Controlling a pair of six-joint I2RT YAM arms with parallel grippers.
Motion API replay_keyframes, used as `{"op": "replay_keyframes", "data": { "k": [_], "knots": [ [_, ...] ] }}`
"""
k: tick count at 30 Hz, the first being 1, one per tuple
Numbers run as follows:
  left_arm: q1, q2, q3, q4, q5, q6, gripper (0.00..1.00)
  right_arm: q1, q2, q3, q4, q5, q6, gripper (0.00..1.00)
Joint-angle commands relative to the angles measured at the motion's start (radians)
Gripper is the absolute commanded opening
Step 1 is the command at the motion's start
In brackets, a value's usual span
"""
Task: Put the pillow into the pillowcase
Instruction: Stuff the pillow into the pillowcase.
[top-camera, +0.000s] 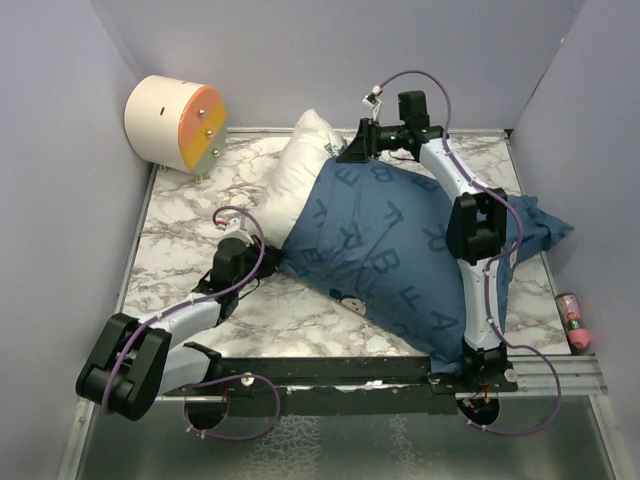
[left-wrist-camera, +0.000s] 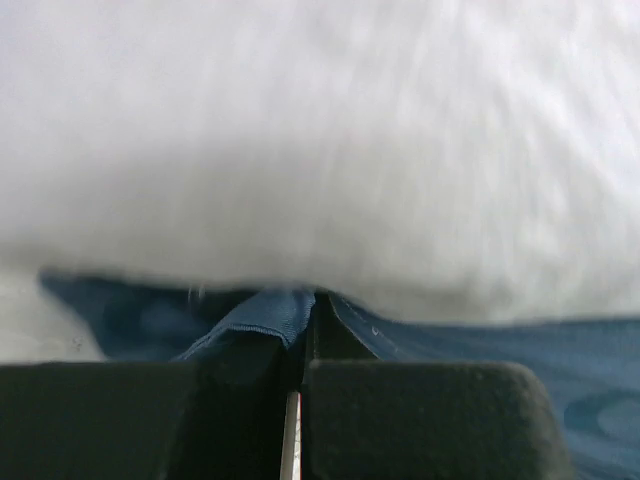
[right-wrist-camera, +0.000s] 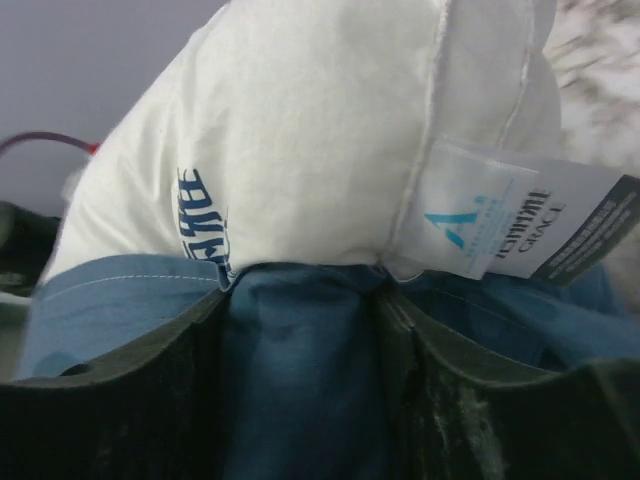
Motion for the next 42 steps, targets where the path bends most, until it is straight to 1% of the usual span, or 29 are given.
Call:
{"op": "replay_keyframes", "data": {
  "k": [1, 2, 4, 5, 8, 9, 13, 15, 18, 19, 21, 22, 24, 26, 27, 29, 32, 33, 34, 36, 37, 39, 41, 42],
  "knots": [
    [0.011, 0.059, 0.055, 0.08, 0.024, 0.017, 0.0, 0.06, 0.018, 0.034, -0.034, -0.277, 0.042, 0.33],
    [0.011, 0.073, 0.075, 0.084, 0.03, 0.017, 0.0, 0.061, -0.012, 0.042, -0.008, -0.29, 0.053, 0.21],
    [0.011, 0.105, 0.131, 0.095, 0.04, 0.019, 0.0, 0.061, -0.081, 0.089, 0.02, -0.278, 0.039, 0.03],
    [0.012, 0.125, 0.18, 0.099, 0.044, 0.021, 0.0, 0.06, -0.118, 0.114, 0.048, -0.276, 0.053, 0.01],
    [0.024, 0.19, 0.32, 0.128, 0.057, 0.02, 0.0, 0.06, -0.206, 0.222, 0.115, -0.275, 0.079, 0.01],
    [0.027, 0.222, 0.37, 0.144, 0.057, 0.019, 0.0, 0.061, -0.235, 0.24, 0.161, -0.282, 0.097, 0.01],
    [0.04, 0.312, 0.592, 0.263, 0.052, 0.048, 0.0, 0.061, -0.382, 0.216, 0.361, -0.33, 0.131, 0.01],
    [0.043, 0.352, 0.695, 0.329, 0.038, 0.074, 0.0, 0.06, -0.478, 0.144, 0.429, -0.343, 0.067, 0.01],
    [0.052, 0.408, 0.856, 0.379, 0.018, 0.123, 0.0, 0.06, -0.648, -0.053, 0.529, -0.343, -0.073, 0.01],
    [0.055, 0.425, 0.907, 0.39, 0.017, 0.139, 0.0, 0.06, -0.69, -0.106, 0.511, -0.358, -0.131, 0.01],
    [0.063, 0.459, 1.003, 0.4, 0.017, 0.159, 0.0, 0.061, -0.725, -0.138, 0.347, -0.398, -0.297, 0.01],
    [0.066, 0.473, 1.046, 0.396, 0.017, 0.161, 0.0, 0.061, -0.76, -0.197, 0.319, -0.405, -0.356, 0.01],
    [0.072, 0.505, 1.138, 0.376, 0.018, 0.157, 0.0, 0.064, -0.815, -0.33, 0.32, -0.41, -0.402, 0.01],
    [0.073, 0.534, 1.201, 0.361, 0.024, 0.132, 0.0, 0.067, -0.87, -0.466, 0.357, -0.368, -0.402, 0.01],
    [0.073, 0.537, 1.218, 0.36, 0.03, 0.114, 0.0, 0.07, -0.898, -0.537, 0.403, -0.332, -0.373, 0.01],
    [0.065, 0.572, 1.204, 0.383, 0.028, 0.064, 0.0, 0.071, -0.935, -0.647, 0.466, -0.265, -0.343, 0.01],
    [0.042, 0.574, 1.128, 0.42, -0.003, 0.022, 0.0, 0.071, -0.965, -0.743, 0.509, -0.195, -0.315, 0.06],
    [0.036, 0.574, 1.104, 0.421, -0.014, 0.015, 0.0, 0.07, -0.973, -0.759, 0.501, -0.184, -0.319, 0.1],
    [0.029, 0.575, 1.082, 0.426, -0.024, 0.007, 0.0, 0.071, -0.982, -0.771, 0.483, -0.179, -0.329, 0.17],
    [0.026, 0.575, 1.036, 0.43, -0.036, -0.025, 0.0, 0.071, -1.008, -0.789, 0.438, -0.177, -0.371, 0.35],
    [0.026, 0.575, 1.021, 0.435, -0.04, -0.032, 0.0, 0.071, -1.027, -0.795, 0.395, -0.174, -0.41, 0.46],
    [0.026, 0.573, 1.003, 0.438, -0.042, -0.038, 0.0, 0.07, -1.063, -0.794, 0.282, -0.154, -0.501, 0.64],
    [0.026, 0.574, 1.006, 0.435, -0.035, -0.039, 0.0, 0.066, -1.093, -0.789, 0.176, -0.1, -0.579, 0.73],
    [0.027, 0.577, 1.011, 0.434, -0.031, -0.04, 0.0, 0.055, -1.108, -0.8, 0.155, -0.077, -0.593, 0.77]
  ]
}}
